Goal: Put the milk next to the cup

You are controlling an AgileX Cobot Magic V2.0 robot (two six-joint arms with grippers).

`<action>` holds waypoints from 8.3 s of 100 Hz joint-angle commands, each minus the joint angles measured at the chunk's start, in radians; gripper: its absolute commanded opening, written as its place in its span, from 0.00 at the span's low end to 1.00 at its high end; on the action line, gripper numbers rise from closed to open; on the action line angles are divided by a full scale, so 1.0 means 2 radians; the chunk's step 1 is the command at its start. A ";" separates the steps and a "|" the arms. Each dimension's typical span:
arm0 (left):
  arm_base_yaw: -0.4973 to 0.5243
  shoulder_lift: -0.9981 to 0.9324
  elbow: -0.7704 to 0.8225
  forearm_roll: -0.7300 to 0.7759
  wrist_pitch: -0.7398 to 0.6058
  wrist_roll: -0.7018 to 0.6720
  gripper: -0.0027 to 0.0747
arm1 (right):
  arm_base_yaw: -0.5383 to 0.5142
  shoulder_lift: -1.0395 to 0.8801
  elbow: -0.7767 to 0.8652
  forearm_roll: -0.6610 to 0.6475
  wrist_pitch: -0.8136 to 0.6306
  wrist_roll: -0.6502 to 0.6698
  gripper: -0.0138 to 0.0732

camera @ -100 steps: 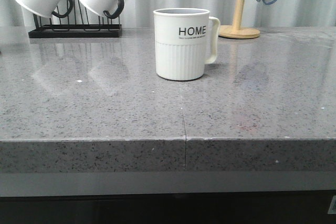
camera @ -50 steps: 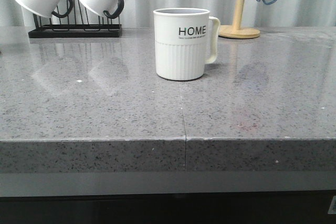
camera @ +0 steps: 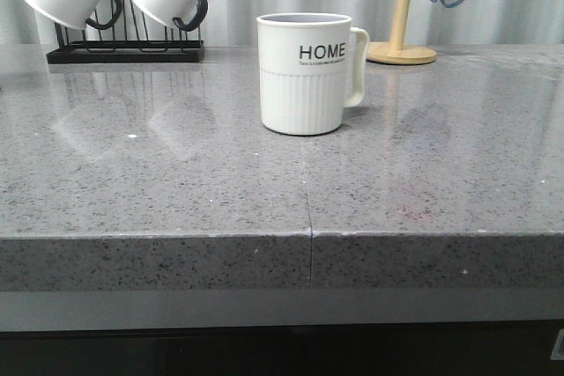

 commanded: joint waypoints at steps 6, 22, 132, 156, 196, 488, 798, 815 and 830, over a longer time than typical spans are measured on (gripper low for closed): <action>-0.003 0.025 -0.083 0.030 -0.001 0.001 0.01 | 0.000 0.005 -0.011 -0.005 -0.034 -0.004 0.12; -0.004 0.117 -0.177 0.029 0.067 0.001 0.01 | 0.000 0.005 -0.011 -0.005 -0.034 -0.004 0.12; 0.005 0.621 -0.400 -0.041 -0.180 0.000 0.86 | 0.000 0.005 -0.011 -0.005 -0.034 -0.004 0.12; 0.009 0.673 -0.440 -0.045 -0.187 0.000 0.86 | 0.000 0.005 -0.011 -0.005 -0.034 -0.004 0.12; 0.031 0.739 -0.490 -0.062 -0.193 0.000 0.86 | 0.000 0.005 -0.011 -0.005 -0.034 -0.004 0.12; -0.311 0.769 -0.450 -0.128 -0.308 -0.002 0.90 | 0.000 0.005 -0.011 -0.005 -0.034 -0.004 0.12; 0.002 -0.016 0.030 -0.055 0.045 0.022 0.01 | 0.000 0.005 -0.011 -0.005 -0.033 -0.004 0.12; -0.001 -0.016 0.030 -0.055 0.046 0.023 0.01 | 0.000 0.005 -0.011 -0.005 -0.034 -0.004 0.12; -0.001 -0.016 0.030 -0.055 0.046 0.023 0.01 | 0.000 0.005 -0.011 -0.005 -0.034 -0.004 0.12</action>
